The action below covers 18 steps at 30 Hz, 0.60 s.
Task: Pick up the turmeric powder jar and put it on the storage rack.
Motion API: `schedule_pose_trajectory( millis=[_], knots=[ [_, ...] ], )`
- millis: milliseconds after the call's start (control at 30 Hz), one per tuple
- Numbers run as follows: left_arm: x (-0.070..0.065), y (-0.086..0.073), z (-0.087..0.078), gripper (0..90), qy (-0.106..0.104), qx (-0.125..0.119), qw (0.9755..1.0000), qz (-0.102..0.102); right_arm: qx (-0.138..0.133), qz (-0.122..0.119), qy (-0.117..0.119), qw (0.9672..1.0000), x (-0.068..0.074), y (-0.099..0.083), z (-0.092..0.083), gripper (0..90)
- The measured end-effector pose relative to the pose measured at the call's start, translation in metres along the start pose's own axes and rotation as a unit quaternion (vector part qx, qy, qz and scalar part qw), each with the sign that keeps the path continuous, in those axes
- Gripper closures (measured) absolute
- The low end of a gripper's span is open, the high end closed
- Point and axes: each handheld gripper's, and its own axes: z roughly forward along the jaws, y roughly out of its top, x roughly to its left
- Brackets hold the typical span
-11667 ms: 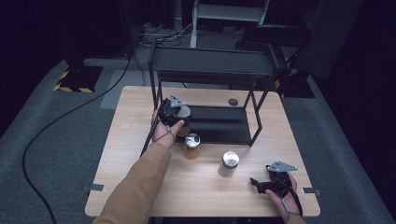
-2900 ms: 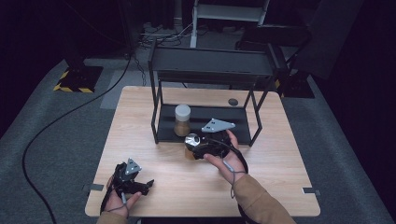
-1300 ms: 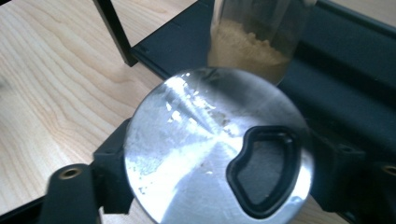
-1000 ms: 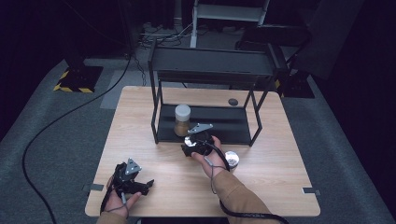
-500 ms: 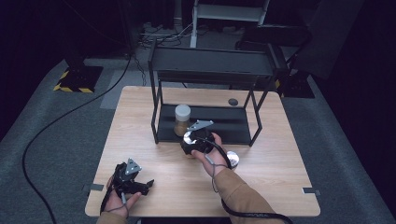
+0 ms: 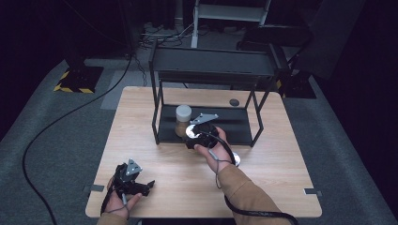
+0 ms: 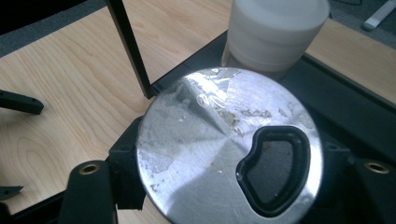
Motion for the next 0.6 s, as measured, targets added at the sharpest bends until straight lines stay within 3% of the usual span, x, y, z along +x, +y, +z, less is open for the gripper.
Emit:
schedule_pose_trajectory(
  millis=[300,600],
  knots=[
    [0.0,0.0,0.0,0.4,0.0,0.0,1.0,0.0,-0.012,0.001,-0.012,0.9999,-0.007,0.011,-0.012,32.1],
    [0.0,0.0,0.0,0.4,0.0,0.0,1.0,0.0,-0.02,0.005,-0.024,0.9995,-0.019,0.017,-0.012,32.1]
  ],
)
